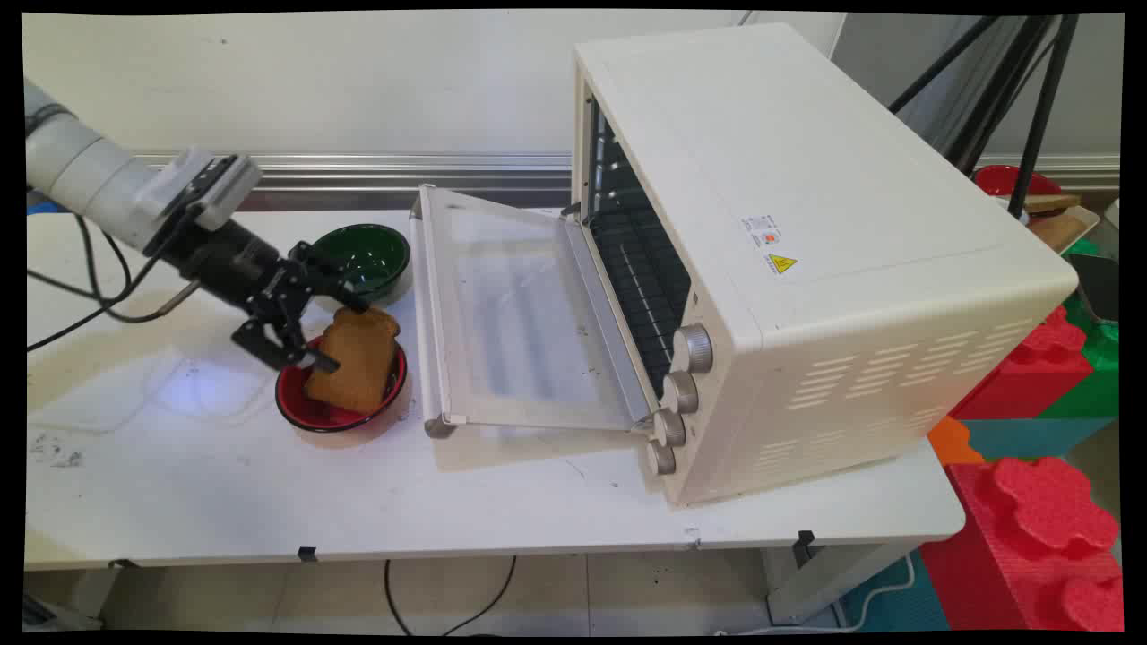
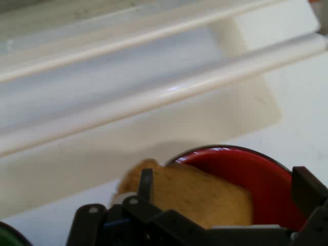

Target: Close the oven

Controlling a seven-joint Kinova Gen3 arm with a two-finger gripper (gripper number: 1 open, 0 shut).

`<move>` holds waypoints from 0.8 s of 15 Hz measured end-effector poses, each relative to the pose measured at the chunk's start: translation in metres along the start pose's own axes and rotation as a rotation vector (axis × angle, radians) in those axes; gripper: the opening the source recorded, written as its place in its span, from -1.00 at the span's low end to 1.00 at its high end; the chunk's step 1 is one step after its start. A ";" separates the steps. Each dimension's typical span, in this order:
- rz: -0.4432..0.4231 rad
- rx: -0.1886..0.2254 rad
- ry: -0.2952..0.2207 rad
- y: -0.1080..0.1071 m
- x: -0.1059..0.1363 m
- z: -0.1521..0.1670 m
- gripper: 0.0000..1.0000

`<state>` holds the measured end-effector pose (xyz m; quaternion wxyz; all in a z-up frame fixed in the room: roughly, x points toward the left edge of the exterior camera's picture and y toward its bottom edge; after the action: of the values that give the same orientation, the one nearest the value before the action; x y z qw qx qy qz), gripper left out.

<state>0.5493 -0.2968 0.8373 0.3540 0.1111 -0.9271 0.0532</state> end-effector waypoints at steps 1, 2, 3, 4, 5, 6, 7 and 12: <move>-0.008 0.010 0.002 -0.004 0.001 0.002 1.00; -0.015 0.019 0.003 -0.009 0.002 0.004 1.00; -0.025 0.032 0.003 -0.014 0.002 0.007 1.00; -0.036 0.044 0.002 -0.020 0.003 0.009 1.00; -0.045 0.053 0.002 -0.024 0.003 0.011 1.00; -0.055 0.064 0.001 -0.029 0.003 0.014 1.00; -0.070 0.078 0.001 -0.037 0.003 0.017 1.00; -0.101 0.111 -0.008 -0.061 0.000 0.027 1.00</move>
<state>0.5467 -0.3603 0.8183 0.3458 0.1776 -0.9173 0.0863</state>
